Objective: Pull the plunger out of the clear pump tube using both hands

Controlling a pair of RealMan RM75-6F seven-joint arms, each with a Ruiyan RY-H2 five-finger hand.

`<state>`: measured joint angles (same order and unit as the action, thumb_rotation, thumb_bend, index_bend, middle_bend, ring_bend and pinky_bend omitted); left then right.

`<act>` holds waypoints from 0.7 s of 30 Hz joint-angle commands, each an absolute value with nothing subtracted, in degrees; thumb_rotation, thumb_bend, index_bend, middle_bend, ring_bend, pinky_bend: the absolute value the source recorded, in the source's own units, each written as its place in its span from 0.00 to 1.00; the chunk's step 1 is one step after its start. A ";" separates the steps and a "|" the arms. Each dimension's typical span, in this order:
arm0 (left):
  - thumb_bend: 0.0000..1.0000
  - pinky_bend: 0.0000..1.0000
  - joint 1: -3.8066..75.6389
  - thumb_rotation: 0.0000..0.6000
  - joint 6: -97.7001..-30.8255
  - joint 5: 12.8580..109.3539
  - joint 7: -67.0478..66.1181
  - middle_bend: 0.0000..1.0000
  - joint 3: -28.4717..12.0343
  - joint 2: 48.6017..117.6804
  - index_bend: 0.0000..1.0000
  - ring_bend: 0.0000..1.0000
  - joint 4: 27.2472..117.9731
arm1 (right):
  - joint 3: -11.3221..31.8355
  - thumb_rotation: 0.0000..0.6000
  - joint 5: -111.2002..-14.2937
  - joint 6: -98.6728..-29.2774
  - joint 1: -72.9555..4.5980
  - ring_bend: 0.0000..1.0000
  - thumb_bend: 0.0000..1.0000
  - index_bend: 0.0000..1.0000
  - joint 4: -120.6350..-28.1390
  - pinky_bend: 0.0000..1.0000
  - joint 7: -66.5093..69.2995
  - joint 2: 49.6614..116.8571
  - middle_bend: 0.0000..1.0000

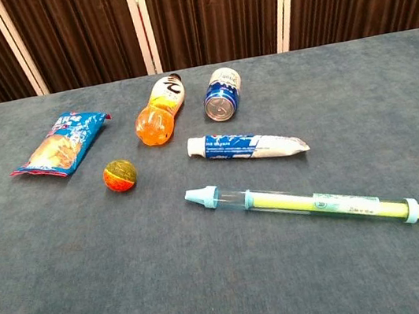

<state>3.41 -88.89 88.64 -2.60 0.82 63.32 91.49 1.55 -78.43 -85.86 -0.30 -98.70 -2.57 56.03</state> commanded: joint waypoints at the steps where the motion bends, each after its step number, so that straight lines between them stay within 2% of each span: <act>1: 0.07 0.02 3.38 1.00 -88.82 88.64 -2.61 0.00 0.80 63.29 0.00 0.00 91.50 | 1.59 1.00 -78.44 -85.79 -0.23 0.00 0.16 0.04 -98.76 0.00 -2.51 55.98 0.00; 6: 0.07 0.02 3.36 1.00 -88.54 88.54 -2.71 0.00 0.70 63.25 0.00 0.00 91.57 | 1.69 1.00 -78.80 -85.46 -0.24 0.00 0.15 0.09 -99.34 0.00 -1.80 55.82 0.00; 12: 0.07 0.02 3.41 1.00 -88.35 88.73 -2.53 0.00 0.63 63.28 0.00 0.00 91.51 | 1.88 1.00 -79.93 -84.96 -0.80 0.00 0.13 0.31 -102.04 0.00 -1.87 55.75 0.00; 16: 0.07 0.02 3.55 1.00 -87.97 88.74 -2.40 0.00 0.49 63.29 0.00 0.00 91.38 | 2.48 1.00 -80.27 -83.33 -2.63 0.00 0.16 0.44 -107.27 0.00 -6.87 57.32 0.01; 21: 0.07 0.02 3.52 1.00 -87.95 88.79 -2.27 0.00 0.38 63.18 0.00 0.00 91.46 | 3.29 1.00 -78.69 -80.73 -5.09 0.00 0.18 0.46 -110.83 0.00 -13.76 61.18 0.02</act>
<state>3.53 -87.94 88.77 -2.28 0.39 63.19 91.45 2.68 -79.61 -82.57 -3.32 -108.54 -10.06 58.61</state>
